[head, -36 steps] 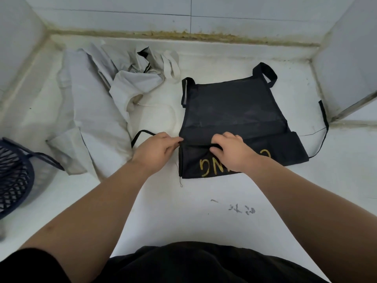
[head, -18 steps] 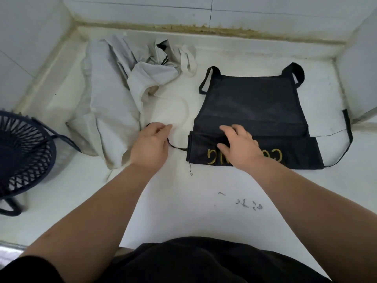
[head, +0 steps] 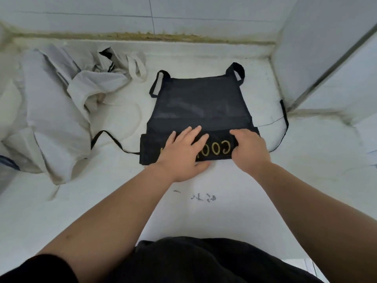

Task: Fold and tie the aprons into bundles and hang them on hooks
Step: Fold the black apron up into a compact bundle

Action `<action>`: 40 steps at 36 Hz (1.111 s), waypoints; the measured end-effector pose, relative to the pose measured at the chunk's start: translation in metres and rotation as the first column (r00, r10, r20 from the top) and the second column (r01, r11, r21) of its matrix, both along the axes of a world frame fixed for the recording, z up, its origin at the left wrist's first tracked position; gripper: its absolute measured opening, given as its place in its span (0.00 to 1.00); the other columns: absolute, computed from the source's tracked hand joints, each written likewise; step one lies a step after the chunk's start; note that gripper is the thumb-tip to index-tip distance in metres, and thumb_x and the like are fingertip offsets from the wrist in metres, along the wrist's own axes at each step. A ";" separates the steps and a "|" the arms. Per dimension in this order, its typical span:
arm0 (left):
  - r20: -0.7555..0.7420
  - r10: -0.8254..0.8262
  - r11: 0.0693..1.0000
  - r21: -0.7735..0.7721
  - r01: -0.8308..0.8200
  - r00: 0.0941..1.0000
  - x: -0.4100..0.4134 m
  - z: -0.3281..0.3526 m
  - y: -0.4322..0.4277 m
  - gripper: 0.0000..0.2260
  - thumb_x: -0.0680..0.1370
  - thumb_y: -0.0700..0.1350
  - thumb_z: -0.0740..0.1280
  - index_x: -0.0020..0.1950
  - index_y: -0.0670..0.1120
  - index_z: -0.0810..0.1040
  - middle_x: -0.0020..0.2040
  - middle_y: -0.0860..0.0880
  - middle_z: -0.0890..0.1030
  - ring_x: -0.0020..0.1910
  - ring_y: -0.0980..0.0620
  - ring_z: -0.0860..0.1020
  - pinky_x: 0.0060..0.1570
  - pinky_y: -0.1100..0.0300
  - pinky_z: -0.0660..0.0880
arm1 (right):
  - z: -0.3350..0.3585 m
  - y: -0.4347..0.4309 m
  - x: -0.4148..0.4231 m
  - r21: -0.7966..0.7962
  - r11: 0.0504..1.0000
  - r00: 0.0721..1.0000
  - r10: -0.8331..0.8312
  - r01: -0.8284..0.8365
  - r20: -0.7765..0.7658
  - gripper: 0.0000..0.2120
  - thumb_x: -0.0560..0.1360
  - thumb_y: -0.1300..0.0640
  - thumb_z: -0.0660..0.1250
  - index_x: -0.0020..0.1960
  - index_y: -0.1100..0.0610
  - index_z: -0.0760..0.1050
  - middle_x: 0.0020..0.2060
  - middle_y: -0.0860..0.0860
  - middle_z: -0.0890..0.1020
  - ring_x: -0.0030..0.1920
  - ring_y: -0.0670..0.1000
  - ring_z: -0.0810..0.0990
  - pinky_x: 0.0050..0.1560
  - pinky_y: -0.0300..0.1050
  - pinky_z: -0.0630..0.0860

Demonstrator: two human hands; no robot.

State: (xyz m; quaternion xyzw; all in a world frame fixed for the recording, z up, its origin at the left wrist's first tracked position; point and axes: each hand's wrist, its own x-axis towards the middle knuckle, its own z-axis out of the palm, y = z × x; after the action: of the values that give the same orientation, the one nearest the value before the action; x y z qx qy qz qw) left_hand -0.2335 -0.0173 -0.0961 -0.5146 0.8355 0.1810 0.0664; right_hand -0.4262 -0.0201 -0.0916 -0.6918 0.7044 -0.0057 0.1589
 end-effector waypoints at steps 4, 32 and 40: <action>0.010 -0.020 1.000 -0.010 0.020 1.000 -0.027 0.003 -0.008 0.27 0.81 0.61 0.49 0.79 0.55 0.47 0.79 0.52 0.43 0.78 0.50 0.40 0.74 0.45 0.40 | 0.006 0.002 -0.036 0.048 0.989 0.988 -0.137 0.140 -0.065 0.29 0.73 0.65 0.61 0.73 0.55 0.63 0.65 0.55 0.72 0.63 0.59 0.70 0.62 0.51 0.68; 0.124 -0.055 0.995 -0.070 0.064 0.991 -0.051 -0.029 -0.014 0.38 0.74 0.74 0.46 0.78 0.56 0.44 0.78 0.49 0.39 0.77 0.46 0.38 0.74 0.43 0.36 | 0.007 -0.028 -0.072 -0.190 0.982 0.996 0.003 0.014 0.088 0.23 0.74 0.62 0.61 0.69 0.59 0.69 0.66 0.57 0.71 0.63 0.59 0.71 0.63 0.51 0.67; 0.185 0.056 0.991 -0.126 -0.032 0.981 -0.016 -0.022 -0.009 0.44 0.63 0.77 0.43 0.77 0.60 0.50 0.74 0.48 0.54 0.72 0.45 0.53 0.70 0.45 0.49 | -0.005 -0.032 -0.022 0.320 0.816 0.847 0.527 -0.481 -0.071 0.47 0.69 0.29 0.62 0.78 0.48 0.46 0.77 0.53 0.48 0.76 0.57 0.50 0.75 0.52 0.43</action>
State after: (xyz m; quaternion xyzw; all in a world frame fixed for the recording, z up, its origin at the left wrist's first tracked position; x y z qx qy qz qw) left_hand -0.2493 -0.0267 -0.1182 -0.5509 0.8234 0.0813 0.1092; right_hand -0.4480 -0.0516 -0.0967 -0.8211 0.4986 0.1942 0.1986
